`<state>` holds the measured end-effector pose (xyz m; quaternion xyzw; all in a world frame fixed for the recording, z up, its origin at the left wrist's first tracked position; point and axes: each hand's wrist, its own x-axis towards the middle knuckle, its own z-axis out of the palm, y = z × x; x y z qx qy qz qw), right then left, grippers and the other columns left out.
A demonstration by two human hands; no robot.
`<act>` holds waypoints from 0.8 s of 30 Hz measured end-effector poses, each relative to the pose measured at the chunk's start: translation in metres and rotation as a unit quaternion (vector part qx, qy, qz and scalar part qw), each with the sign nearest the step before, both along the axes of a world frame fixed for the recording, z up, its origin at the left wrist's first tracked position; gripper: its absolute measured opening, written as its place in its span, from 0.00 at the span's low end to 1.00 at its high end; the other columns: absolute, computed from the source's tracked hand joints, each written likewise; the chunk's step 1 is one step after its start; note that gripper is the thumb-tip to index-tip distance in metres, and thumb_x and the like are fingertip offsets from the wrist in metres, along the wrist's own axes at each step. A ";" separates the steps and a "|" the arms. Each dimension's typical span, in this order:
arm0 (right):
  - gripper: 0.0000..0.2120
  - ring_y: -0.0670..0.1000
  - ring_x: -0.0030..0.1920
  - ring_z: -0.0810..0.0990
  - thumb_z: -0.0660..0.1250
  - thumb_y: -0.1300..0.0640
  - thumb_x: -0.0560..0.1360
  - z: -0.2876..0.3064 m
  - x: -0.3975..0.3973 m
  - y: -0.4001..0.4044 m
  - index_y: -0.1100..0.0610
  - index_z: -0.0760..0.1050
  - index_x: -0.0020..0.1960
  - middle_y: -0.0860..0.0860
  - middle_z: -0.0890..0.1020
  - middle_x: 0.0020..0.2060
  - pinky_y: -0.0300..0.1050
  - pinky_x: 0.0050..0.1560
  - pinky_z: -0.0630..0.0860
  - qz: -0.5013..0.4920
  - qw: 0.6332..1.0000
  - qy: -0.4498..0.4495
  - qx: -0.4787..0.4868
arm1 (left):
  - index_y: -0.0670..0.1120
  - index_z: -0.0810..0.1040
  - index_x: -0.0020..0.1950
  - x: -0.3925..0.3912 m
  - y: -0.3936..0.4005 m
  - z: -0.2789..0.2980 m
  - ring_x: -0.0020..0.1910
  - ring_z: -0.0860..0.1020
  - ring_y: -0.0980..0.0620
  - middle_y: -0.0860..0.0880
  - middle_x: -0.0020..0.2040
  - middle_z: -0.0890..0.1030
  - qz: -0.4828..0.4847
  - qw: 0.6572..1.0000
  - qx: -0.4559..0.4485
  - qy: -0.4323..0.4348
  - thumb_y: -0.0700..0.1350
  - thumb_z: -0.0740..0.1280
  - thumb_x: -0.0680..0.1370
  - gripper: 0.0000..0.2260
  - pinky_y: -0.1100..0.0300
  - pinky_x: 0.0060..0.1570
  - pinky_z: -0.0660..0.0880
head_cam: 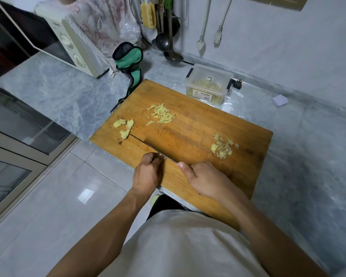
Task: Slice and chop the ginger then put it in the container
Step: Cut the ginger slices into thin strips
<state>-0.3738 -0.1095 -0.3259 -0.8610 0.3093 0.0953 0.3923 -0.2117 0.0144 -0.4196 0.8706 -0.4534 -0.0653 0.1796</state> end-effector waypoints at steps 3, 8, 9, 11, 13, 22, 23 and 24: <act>0.31 0.54 0.30 0.73 0.48 0.35 0.83 0.001 -0.003 0.004 0.55 0.66 0.31 0.52 0.71 0.28 0.53 0.36 0.73 -0.001 1.000 0.001 -0.024 | 0.42 0.82 0.57 0.000 0.001 0.001 0.51 0.79 0.39 0.42 0.52 0.80 -0.008 1.000 -0.007 -0.008 0.31 0.73 0.70 0.17 0.53 0.31 0.77; 0.33 0.55 0.28 0.74 0.49 0.36 0.83 0.002 -0.006 0.007 0.58 0.68 0.32 0.53 0.73 0.27 0.49 0.31 0.69 0.007 0.999 -0.006 -0.047 | 0.42 0.83 0.56 -0.005 0.000 0.008 0.53 0.80 0.38 0.41 0.54 0.81 0.004 1.000 -0.030 -0.010 0.29 0.73 0.68 0.18 0.51 0.32 0.79; 0.33 0.54 0.28 0.74 0.49 0.36 0.83 0.002 -0.007 0.008 0.59 0.69 0.33 0.53 0.73 0.27 0.48 0.30 0.67 0.012 0.998 -0.004 -0.055 | 0.42 0.83 0.56 -0.007 0.000 0.011 0.52 0.80 0.38 0.41 0.54 0.81 0.014 1.000 -0.027 -0.004 0.29 0.73 0.67 0.19 0.51 0.32 0.79; 0.33 0.53 0.28 0.73 0.48 0.35 0.83 0.002 -0.007 0.010 0.59 0.69 0.34 0.53 0.73 0.28 0.47 0.29 0.64 0.019 0.998 0.001 -0.067 | 0.41 0.83 0.55 -0.011 0.000 0.011 0.50 0.81 0.37 0.40 0.53 0.81 0.024 0.999 -0.034 -0.004 0.27 0.74 0.66 0.20 0.52 0.32 0.78; 0.33 0.53 0.28 0.72 0.48 0.35 0.83 0.001 -0.007 0.011 0.60 0.70 0.34 0.54 0.73 0.28 0.47 0.27 0.62 0.023 0.997 0.002 -0.078 | 0.41 0.83 0.55 -0.013 0.000 0.011 0.48 0.81 0.37 0.39 0.52 0.82 0.030 0.999 -0.039 0.001 0.27 0.73 0.66 0.20 0.52 0.31 0.77; 0.33 0.55 0.28 0.73 0.47 0.36 0.83 0.000 -0.003 0.014 0.58 0.68 0.32 0.53 0.73 0.28 0.46 0.28 0.64 0.013 0.998 0.002 -0.069 | 0.43 0.82 0.58 -0.017 -0.003 0.005 0.52 0.79 0.39 0.42 0.57 0.80 0.070 0.996 -0.047 0.022 0.32 0.68 0.73 0.16 0.57 0.35 0.70; 0.33 0.57 0.28 0.74 0.47 0.36 0.83 0.000 -0.002 0.015 0.57 0.67 0.31 0.53 0.72 0.27 0.46 0.29 0.65 0.010 0.998 -0.001 -0.065 | 0.43 0.82 0.58 -0.016 -0.003 0.004 0.51 0.79 0.39 0.42 0.56 0.80 0.068 0.996 -0.051 0.018 0.33 0.68 0.72 0.15 0.58 0.35 0.68; 0.32 0.58 0.30 0.75 0.47 0.36 0.84 -0.001 -0.002 0.017 0.57 0.66 0.30 0.54 0.73 0.28 0.47 0.30 0.68 0.009 0.998 -0.001 -0.063 | 0.43 0.82 0.56 -0.016 -0.003 0.005 0.50 0.79 0.39 0.42 0.55 0.80 0.069 0.996 -0.056 0.018 0.32 0.69 0.72 0.15 0.58 0.35 0.67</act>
